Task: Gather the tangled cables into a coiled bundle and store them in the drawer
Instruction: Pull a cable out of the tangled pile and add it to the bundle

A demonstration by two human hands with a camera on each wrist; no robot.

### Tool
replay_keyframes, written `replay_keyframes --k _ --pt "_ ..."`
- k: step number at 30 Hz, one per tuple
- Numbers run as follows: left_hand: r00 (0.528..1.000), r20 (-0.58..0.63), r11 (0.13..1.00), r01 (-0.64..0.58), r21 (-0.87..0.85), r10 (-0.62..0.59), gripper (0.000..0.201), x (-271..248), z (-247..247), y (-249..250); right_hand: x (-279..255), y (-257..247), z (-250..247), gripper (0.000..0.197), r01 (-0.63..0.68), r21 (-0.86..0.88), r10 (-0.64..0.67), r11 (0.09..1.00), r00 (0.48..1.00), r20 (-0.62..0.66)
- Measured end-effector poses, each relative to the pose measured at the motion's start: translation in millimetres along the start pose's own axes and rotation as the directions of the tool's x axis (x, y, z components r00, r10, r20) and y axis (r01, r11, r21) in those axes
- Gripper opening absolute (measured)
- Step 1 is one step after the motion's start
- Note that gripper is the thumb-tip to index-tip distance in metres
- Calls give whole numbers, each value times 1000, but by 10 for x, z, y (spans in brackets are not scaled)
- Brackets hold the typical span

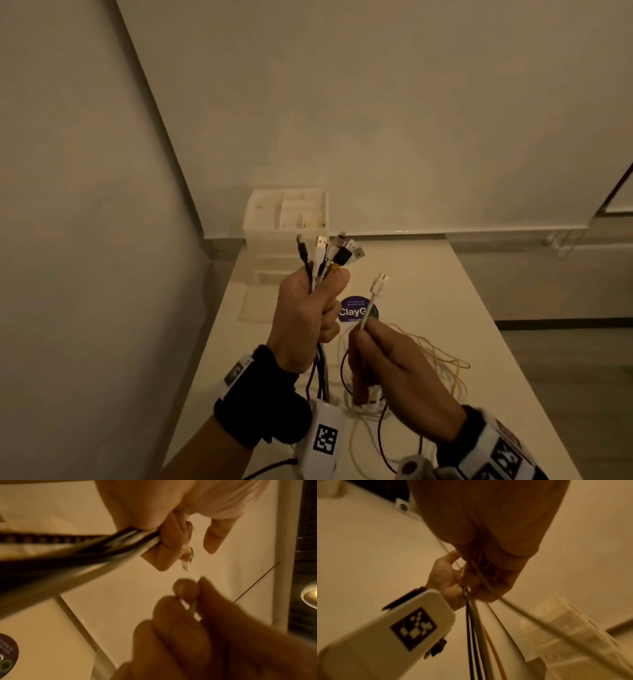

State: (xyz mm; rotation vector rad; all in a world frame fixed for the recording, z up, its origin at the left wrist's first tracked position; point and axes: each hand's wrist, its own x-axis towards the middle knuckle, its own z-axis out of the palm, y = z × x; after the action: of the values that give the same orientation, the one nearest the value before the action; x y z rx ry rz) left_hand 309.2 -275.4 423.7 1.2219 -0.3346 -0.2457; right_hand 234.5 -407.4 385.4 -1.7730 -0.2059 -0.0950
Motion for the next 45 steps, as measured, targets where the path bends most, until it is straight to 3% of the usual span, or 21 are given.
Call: replay_keyframes --k 2,5,7,10,13,16,19,23,27,30,31,32,34,36,41,45 --pt "998 -6 993 -62 104 63 38 15 75 -62 9 -49 56 37 44 -159 -50 986 998 -33" --pt "988 -29 957 -140 254 152 25 12 193 -141 82 -104 49 29 78 -164 -97 983 989 -111" --pt "990 -28 952 -127 278 140 16 34 246 -196 137 -112 14 26 91 -203 -123 975 981 -149" --pt "990 -62 943 -98 318 124 35 78 272 -265 191 -68 -66 25 115 -319 -173 941 972 -161" --pt "982 -120 958 -113 263 149 40 156 277 -235 176 -36 -126 33 119 -375 -176 919 977 -121" --pt "963 -206 985 -162 61 171 45 330 185 -58 107 116 -140 39 102 -339 -119 935 993 -28" --pt "949 -233 965 -243 -103 214 45 466 57 147 54 384 -189 27 93 -220 -93 971 996 9" --pt "937 -213 954 -295 -61 276 47 503 -44 271 165 620 -286 22 95 -211 -95 973 995 9" --pt "886 -263 910 -410 -59 382 41 540 -230 520 317 1015 -399 27 -7 -306 17 952 999 29" --pt "919 -144 930 -361 69 367 42 488 -276 531 431 1197 -485 37 -86 -310 75 947 996 -47" --pt "932 -79 914 -326 241 353 40 449 -235 459 495 1177 -493 41 -90 -288 71 953 994 -77" --pt "941 -8 845 -301 442 339 32 420 -186 334 565 1130 -498 45 -86 -242 61 967 992 -109" --pt "973 71 742 -215 635 221 14 400 -58 49 710 950 -517 46 -68 -114 50 991 987 -156" --pt "991 41 724 -123 678 130 18 421 14 -187 811 754 -559 42 -64 34 69 997 984 -167" --pt "994 -13 748 -70 660 105 10 579 86 -368 832 369 -696 34 -48 326 76 944 995 -71" --pt "986 -17 711 -108 695 167 12 691 112 -314 817 317 -793 31 -19 366 41 930 998 -50"
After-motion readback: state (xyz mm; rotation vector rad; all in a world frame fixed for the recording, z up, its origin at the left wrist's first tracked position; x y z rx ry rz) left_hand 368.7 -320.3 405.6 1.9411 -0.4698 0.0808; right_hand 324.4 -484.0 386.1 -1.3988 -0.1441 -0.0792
